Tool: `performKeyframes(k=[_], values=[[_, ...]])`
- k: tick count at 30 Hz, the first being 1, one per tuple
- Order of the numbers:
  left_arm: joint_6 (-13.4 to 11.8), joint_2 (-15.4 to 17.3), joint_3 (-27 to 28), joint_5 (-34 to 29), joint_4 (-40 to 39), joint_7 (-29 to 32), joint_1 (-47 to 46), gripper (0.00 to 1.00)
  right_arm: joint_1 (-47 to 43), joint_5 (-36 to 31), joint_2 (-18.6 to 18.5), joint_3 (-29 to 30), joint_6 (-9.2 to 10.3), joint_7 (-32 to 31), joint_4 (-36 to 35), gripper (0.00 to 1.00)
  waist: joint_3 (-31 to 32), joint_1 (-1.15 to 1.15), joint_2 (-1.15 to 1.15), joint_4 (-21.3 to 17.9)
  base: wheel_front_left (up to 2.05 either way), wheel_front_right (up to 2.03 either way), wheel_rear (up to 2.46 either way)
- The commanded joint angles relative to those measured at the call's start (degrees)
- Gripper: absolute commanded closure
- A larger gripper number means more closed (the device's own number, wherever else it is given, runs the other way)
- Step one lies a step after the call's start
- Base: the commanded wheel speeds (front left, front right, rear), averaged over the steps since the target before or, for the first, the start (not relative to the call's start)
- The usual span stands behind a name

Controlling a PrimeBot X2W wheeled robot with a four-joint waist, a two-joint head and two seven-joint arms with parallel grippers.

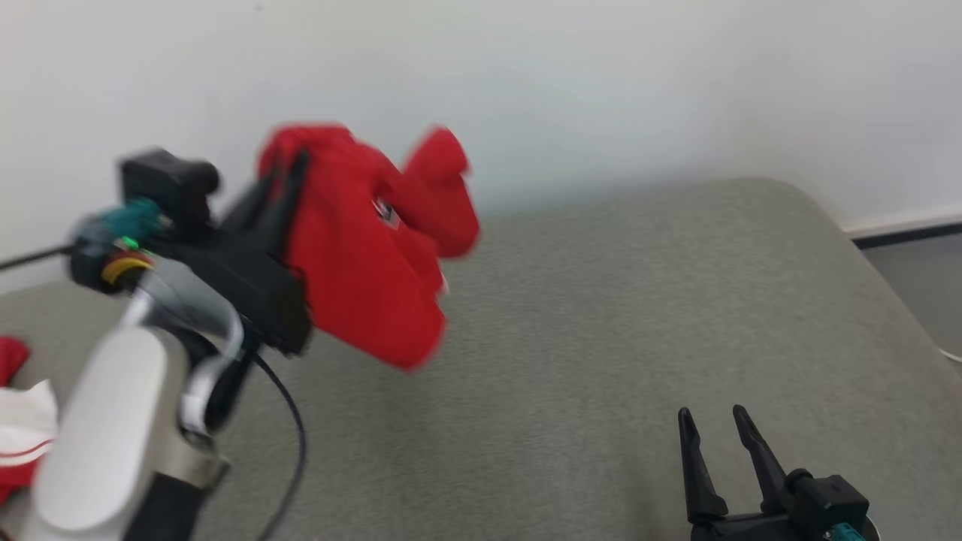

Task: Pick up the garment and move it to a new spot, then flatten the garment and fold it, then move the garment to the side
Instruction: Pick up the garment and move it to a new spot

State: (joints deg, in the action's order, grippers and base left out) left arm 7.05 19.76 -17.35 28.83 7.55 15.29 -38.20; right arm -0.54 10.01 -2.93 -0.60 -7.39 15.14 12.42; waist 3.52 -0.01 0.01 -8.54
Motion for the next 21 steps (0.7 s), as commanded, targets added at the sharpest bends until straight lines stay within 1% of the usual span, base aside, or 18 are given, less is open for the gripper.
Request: performKeyframes(k=[1,4,7,10,13,14,15,16,18,21], values=[[-0.20,-1.19,-0.58,0.97,0.87,-0.30,1.79,1.00,0.06,-0.11,0.09,0.10,-0.19,0.02,-0.01,0.00,-0.43,0.01,-0.01,-6.62,0.00,0.00,0.00],[-0.71,-3.63,-1.73,1.00,4.23,-2.47,4.45,1.00,0.51,0.29,0.09,-0.39,-0.19,0.02,0.16,0.00,-1.23,0.01,-0.01,-9.31,0.00,0.00,0.00],[-0.95,-6.41,-3.68,0.52,9.46,-5.03,6.97,1.00,0.93,0.60,0.08,-0.55,-0.19,0.02,0.26,0.00,-1.98,0.01,-0.01,-11.11,0.00,0.00,0.00],[-0.87,-8.84,-6.01,-0.19,15.43,-7.38,8.42,1.00,1.00,0.79,0.09,-0.48,-0.19,0.02,0.31,0.00,-2.44,0.01,-0.01,-11.65,0.00,0.00,0.00],[-1.24,-11.24,-7.90,-1.18,21.95,-9.30,9.16,1.00,1.08,0.82,0.10,-0.31,-0.19,0.02,0.44,0.00,-2.65,0.01,-0.01,-11.33,0.00,0.00,0.00],[-1.46,-11.89,-8.24,-1.32,24.08,-9.92,9.24,0.76,1.27,0.96,0.10,-0.37,-0.19,0.02,0.48,0.00,-2.67,0.01,-0.01,-11.07,0.00,0.00,0.00],[-1.65,-12.27,-8.85,-2.09,26.14,-10.72,9.14,0.23,1.41,1.13,0.10,-0.40,-0.19,0.02,0.45,0.00,-2.68,0.01,-0.01,-10.66,0.00,0.00,0.00],[-1.99,-12.80,-9.15,-2.28,27.90,-11.47,8.99,0.00,1.51,1.22,0.10,-0.60,-0.19,0.01,0.39,0.00,-2.64,0.01,-0.01,-10.27,0.00,0.00,0.00],[-1.98,-13.96,-9.94,-2.38,30.87,-12.68,8.73,0.00,1.40,1.57,0.08,-0.55,-0.19,0.01,0.40,0.00,-2.52,0.01,-0.01,-9.06,0.00,0.00,0.00],[-1.78,-15.07,-10.01,-1.09,33.20,-14.84,8.69,0.00,0.93,1.66,0.08,-0.42,-0.19,0.02,0.47,0.00,-2.34,0.01,-0.01,-6.81,0.00,0.00,0.00]])
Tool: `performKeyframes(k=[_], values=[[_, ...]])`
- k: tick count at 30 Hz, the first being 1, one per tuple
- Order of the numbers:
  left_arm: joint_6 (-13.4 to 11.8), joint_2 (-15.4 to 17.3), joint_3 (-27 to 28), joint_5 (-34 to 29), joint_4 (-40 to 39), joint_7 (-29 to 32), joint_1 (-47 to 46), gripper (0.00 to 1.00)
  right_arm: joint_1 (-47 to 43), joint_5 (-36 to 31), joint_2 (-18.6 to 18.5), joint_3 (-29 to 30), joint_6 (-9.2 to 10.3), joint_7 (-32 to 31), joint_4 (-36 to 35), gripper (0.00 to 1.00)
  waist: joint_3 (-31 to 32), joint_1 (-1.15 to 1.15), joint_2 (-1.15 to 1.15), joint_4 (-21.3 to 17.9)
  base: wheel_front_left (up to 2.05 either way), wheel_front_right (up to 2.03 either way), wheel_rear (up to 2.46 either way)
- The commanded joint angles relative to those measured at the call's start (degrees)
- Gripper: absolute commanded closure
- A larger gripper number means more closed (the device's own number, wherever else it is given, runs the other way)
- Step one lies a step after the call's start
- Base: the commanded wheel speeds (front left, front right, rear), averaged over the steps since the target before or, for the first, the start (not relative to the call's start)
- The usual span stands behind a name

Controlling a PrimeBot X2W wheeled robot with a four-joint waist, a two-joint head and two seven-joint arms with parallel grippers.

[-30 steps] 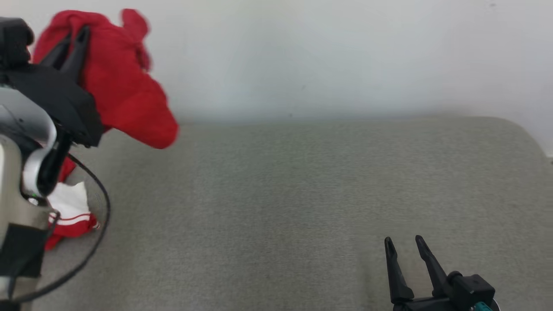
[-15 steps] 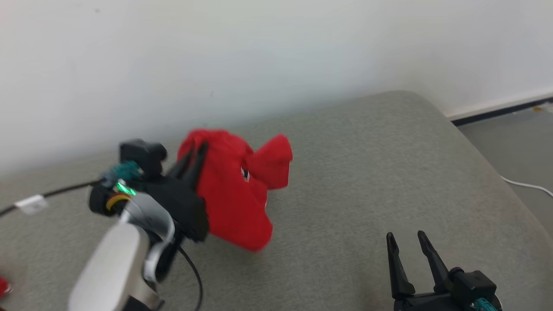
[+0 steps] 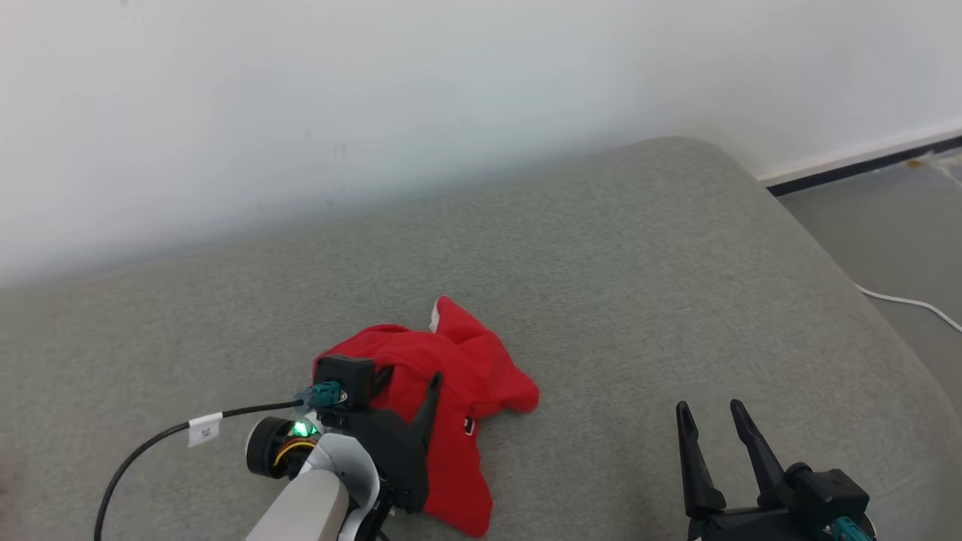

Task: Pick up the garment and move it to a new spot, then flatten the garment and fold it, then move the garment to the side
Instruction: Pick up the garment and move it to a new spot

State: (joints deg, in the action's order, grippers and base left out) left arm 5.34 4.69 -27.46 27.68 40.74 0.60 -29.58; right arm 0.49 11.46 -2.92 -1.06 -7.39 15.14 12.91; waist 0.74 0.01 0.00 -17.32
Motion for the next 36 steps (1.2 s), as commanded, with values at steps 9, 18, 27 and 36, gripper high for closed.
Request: performKeyframes(k=[9,18,27,36], values=[[-1.39,0.61,2.42,1.93,-5.20,-11.42,6.99,0.00,-1.50,-0.40,0.06,1.89,-0.19,0.01,-0.47,0.00,1.34,-0.01,0.00,8.75,0.00,0.00,0.00],[-5.00,2.29,10.62,-2.99,-26.40,-15.78,19.47,0.00,-2.30,0.84,0.06,4.45,-0.19,0.01,-1.39,0.00,1.49,-0.01,0.00,14.12,0.00,0.00,0.00],[-3.32,-0.92,22.54,-10.47,-38.48,-15.82,32.41,0.00,-3.00,-0.72,0.07,4.65,-0.19,0.02,-1.85,0.00,1.34,-0.01,0.00,15.40,0.00,0.00,0.00],[-1.29,-1.71,26.24,-14.49,-34.14,-15.84,38.12,0.00,-5.05,-3.08,0.07,3.75,-0.19,0.02,0.19,0.00,2.32,-0.01,0.00,14.53,0.00,0.00,0.00]])
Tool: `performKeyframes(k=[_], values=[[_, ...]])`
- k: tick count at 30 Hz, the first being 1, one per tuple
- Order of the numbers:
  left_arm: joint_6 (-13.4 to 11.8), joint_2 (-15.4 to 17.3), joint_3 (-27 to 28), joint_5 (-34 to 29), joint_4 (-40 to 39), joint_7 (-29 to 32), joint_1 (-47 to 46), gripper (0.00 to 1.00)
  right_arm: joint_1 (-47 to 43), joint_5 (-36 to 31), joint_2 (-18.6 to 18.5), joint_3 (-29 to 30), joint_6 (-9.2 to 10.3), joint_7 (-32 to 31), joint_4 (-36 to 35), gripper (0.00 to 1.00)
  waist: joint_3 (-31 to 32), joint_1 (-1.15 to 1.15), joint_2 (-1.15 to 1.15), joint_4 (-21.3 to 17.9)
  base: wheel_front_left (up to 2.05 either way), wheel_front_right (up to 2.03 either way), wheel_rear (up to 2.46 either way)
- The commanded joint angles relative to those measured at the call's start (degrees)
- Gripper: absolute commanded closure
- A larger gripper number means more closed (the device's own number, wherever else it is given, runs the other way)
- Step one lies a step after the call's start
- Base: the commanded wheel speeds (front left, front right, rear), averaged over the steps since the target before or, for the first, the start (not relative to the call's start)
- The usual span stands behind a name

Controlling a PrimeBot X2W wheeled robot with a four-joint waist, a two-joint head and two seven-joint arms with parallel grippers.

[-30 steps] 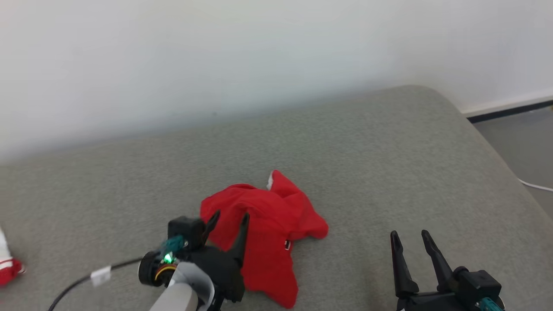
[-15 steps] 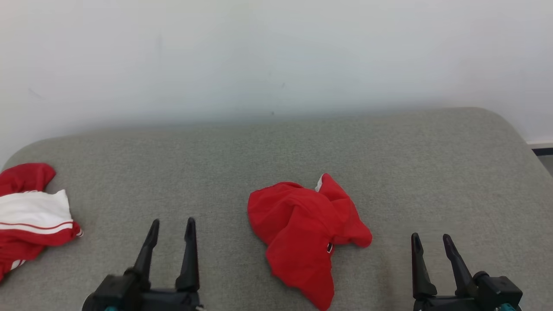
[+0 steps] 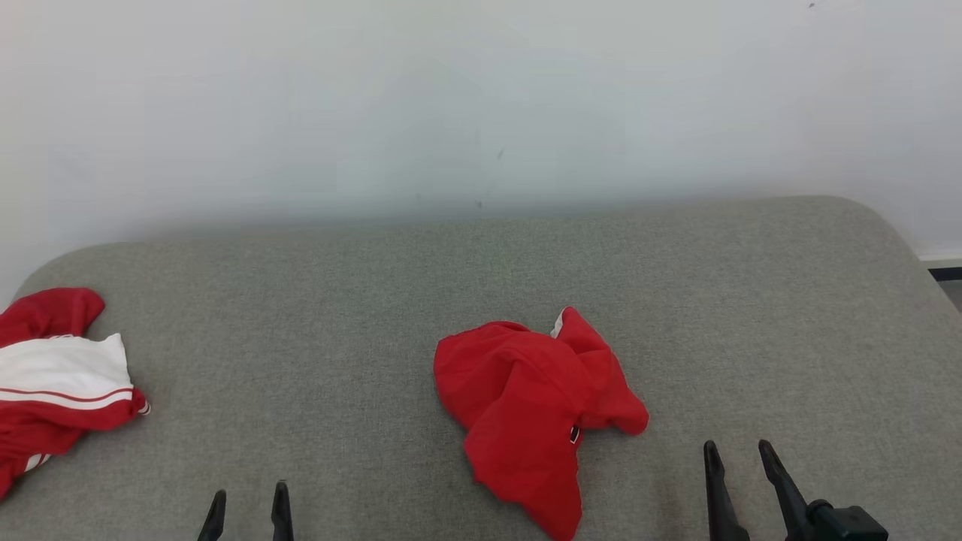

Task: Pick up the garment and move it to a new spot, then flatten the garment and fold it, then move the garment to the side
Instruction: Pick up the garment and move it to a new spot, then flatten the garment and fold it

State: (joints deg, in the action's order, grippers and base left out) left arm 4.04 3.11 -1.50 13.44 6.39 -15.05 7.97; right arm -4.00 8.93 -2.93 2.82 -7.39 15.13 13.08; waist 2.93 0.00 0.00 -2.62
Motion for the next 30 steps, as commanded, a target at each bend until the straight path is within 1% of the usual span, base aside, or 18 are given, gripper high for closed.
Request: performKeyframes(k=[1,10,30], values=[[0.20,-0.13,0.59,-0.42,0.47,-0.19,0.85,0.00,-0.68,-0.66,0.09,-0.19,-0.19,0.03,0.21,0.00,0.16,0.00,0.00,-0.25,0.00,0.00,0.00],[0.94,-0.25,2.28,-0.67,2.13,-0.20,1.59,0.00,-1.00,-0.50,0.08,-0.32,-0.19,0.03,0.87,0.00,0.38,0.00,0.00,-0.70,0.00,0.00,0.00],[1.38,-0.26,2.16,-1.13,3.26,-0.19,0.59,0.00,-0.28,1.16,0.09,-0.96,-0.19,0.02,0.66,0.00,0.25,0.00,0.00,-0.80,0.00,0.00,0.00]])
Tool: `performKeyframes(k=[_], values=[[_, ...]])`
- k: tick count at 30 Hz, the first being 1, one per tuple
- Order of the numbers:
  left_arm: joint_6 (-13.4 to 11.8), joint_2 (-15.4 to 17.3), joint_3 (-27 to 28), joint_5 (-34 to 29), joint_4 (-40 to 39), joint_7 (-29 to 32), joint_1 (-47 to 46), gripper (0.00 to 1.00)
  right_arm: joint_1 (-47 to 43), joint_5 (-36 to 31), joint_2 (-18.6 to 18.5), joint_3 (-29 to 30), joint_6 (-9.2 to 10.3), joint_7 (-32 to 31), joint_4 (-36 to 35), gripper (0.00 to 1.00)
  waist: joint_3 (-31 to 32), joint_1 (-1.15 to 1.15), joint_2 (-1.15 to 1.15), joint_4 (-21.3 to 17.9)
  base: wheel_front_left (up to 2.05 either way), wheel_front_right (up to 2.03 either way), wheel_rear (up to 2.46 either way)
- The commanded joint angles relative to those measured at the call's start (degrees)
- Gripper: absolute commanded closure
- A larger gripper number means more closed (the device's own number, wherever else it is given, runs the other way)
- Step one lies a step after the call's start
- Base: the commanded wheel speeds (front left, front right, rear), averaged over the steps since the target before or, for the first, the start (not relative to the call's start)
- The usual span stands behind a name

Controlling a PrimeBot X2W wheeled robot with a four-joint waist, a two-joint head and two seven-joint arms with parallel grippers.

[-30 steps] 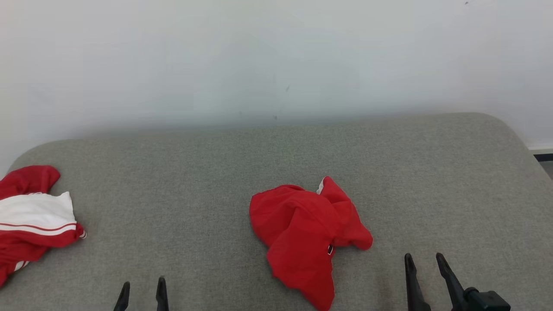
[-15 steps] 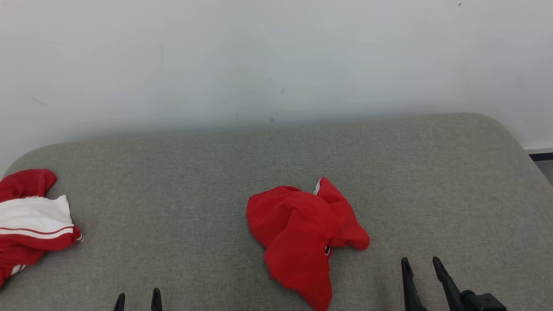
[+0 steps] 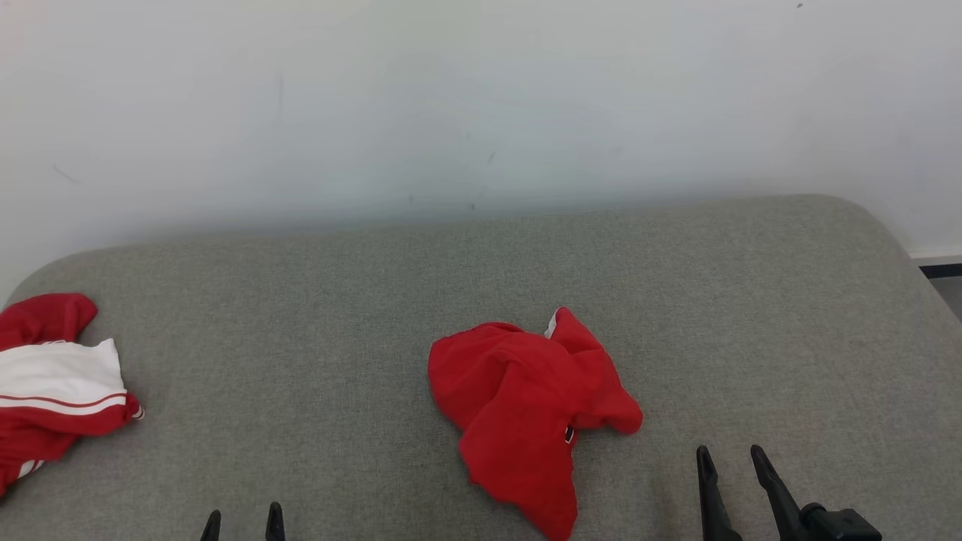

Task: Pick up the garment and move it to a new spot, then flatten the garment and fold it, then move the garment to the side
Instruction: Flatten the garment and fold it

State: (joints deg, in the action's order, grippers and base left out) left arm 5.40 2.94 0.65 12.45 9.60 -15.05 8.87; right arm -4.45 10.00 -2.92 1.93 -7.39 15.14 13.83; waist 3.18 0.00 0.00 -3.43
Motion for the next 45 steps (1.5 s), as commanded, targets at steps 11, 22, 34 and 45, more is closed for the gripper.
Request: performKeyframes(k=[11,22,34,45], values=[[0.41,-0.08,-0.69,3.27,3.21,-0.20,-2.20,0.00,0.38,0.48,0.07,-0.51,-0.19,0.02,-0.32,0.00,-0.54,0.00,0.00,-0.62,0.00,0.00,0.00],[1.59,3.00,-5.32,4.45,16.16,8.14,-25.13,0.00,1.55,1.04,0.06,-2.00,-0.19,0.02,-0.13,0.00,-2.37,0.00,0.00,-6.38,0.00,0.00,0.00],[2.05,6.88,-12.60,10.43,30.12,24.65,-42.15,0.00,3.57,2.34,0.08,-5.93,-0.19,0.02,-0.42,0.00,-7.11,0.00,0.00,-16.22,0.00,0.00,0.00],[2.07,12.94,-18.01,10.30,40.72,36.18,-49.04,0.00,4.65,3.07,0.10,-7.72,-0.19,0.02,-0.62,0.00,-10.29,0.00,0.00,-21.36,0.00,0.00,0.00]])
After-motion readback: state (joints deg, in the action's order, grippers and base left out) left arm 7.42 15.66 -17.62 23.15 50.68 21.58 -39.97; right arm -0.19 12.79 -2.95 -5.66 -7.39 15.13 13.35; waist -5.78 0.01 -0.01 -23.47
